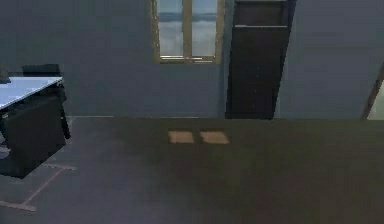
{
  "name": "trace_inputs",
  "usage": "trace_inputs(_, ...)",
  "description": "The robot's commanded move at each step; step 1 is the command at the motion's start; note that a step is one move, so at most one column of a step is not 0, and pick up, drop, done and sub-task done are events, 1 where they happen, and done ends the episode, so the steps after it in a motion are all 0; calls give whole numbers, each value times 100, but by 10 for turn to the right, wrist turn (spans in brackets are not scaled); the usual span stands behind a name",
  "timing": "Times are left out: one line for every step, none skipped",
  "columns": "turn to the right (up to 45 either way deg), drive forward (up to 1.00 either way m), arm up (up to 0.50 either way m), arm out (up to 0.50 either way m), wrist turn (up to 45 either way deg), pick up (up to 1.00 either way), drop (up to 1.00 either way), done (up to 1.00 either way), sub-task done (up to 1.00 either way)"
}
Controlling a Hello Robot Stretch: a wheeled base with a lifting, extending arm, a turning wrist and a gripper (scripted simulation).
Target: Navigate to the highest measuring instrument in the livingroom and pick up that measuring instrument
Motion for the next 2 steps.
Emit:
trace_inputs(-150, 0, 0, 0, 0, 0, 0, 0, 0)
trace_inputs(0, 100, 0, 0, 0, 0, 0, 0, 0)
